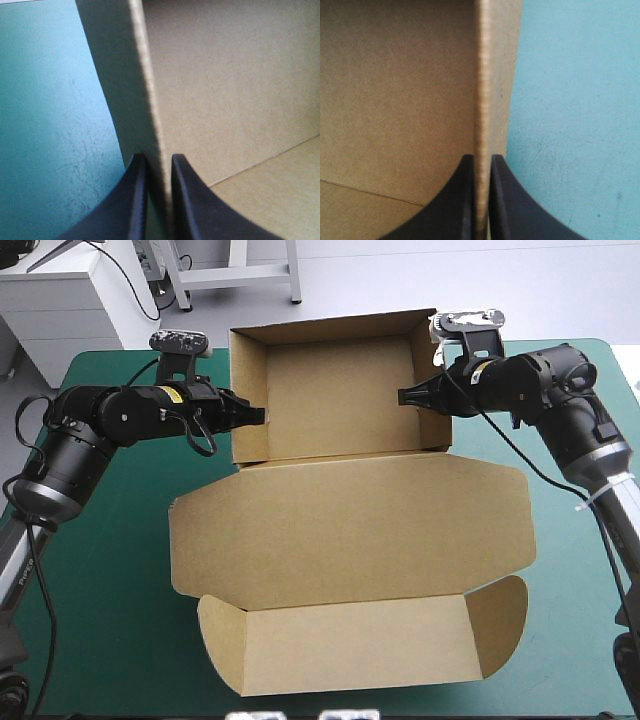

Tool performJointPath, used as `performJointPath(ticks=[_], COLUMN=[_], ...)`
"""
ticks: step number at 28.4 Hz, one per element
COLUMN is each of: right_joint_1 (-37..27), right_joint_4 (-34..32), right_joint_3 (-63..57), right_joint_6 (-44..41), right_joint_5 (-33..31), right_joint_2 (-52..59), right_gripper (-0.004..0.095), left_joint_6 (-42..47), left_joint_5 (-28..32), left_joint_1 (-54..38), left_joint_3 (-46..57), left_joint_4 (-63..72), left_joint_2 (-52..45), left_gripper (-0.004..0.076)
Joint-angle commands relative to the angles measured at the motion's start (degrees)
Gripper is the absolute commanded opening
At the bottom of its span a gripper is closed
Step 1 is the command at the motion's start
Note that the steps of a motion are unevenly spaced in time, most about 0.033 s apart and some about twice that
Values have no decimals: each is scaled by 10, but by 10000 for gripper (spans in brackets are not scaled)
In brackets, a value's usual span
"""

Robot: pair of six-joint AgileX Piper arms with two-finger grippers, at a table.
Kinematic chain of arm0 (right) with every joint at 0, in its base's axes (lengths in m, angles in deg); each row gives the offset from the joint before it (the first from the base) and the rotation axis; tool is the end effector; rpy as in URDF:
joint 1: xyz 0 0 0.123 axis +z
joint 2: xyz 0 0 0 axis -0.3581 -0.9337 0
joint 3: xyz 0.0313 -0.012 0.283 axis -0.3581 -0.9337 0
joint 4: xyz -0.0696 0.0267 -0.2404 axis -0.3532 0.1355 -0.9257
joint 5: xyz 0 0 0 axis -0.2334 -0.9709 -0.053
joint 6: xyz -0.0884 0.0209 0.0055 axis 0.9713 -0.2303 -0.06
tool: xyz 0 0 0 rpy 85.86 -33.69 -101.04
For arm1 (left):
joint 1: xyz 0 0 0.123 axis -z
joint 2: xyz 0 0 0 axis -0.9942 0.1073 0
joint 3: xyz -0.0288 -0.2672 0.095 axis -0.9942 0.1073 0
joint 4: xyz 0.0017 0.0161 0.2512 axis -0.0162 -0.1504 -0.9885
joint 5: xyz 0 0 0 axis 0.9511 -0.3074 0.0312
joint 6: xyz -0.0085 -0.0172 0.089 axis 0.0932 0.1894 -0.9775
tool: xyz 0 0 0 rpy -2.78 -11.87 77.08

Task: Fold the box

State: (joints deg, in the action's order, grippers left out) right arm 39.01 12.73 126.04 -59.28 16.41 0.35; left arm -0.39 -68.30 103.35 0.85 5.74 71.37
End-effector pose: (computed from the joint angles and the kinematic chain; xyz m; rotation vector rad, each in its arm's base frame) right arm 0.3198 0.1104 0.4295 -0.2209 2.2902 0.3192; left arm 0.2938 -0.1257 0.4155 0.3671 2.2193 -0.5047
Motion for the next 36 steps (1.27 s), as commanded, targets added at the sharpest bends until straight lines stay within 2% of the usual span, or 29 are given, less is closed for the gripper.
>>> performJointPath(ticks=[1,7,11,15,18,22,25,28,30,36], right_joint_1=[4,4,4,4,4,4,4,4,4,4], right_joint_4=[34,33,36,37,40,67,92,93,89,92], right_joint_3=[18,18,18,18,18,18,18,18,18,18], right_joint_6=[32,51,51,50,50,49,53,53,53,45], right_joint_5=[-5,-54,-49,-40,-41,-33,-23,-20,-20,-3], right_joint_2=[11,-37,-50,-48,-47,-47,-46,-46,-46,-46], right_gripper=[-16,-16,-16,-16,-16,-16,-16,-16,-16,-16], left_joint_6=[-34,-39,-39,-40,-40,25,42,72,82,97], left_joint_5=[31,-34,-77,-88,-88,-91,-90,-90,-90,-76], left_joint_1=[6,6,6,6,6,6,6,6,6,6], left_joint_3=[-16,-17,-17,-17,-17,-18,-18,-18,-18,-18], left_joint_4=[34,26,9,7,10,7,11,9,9,12], left_joint_2=[-14,25,57,72,73,74,74,74,74,74], left_gripper=[-6,-8,-8,-2,87,327,402,398,361,39])
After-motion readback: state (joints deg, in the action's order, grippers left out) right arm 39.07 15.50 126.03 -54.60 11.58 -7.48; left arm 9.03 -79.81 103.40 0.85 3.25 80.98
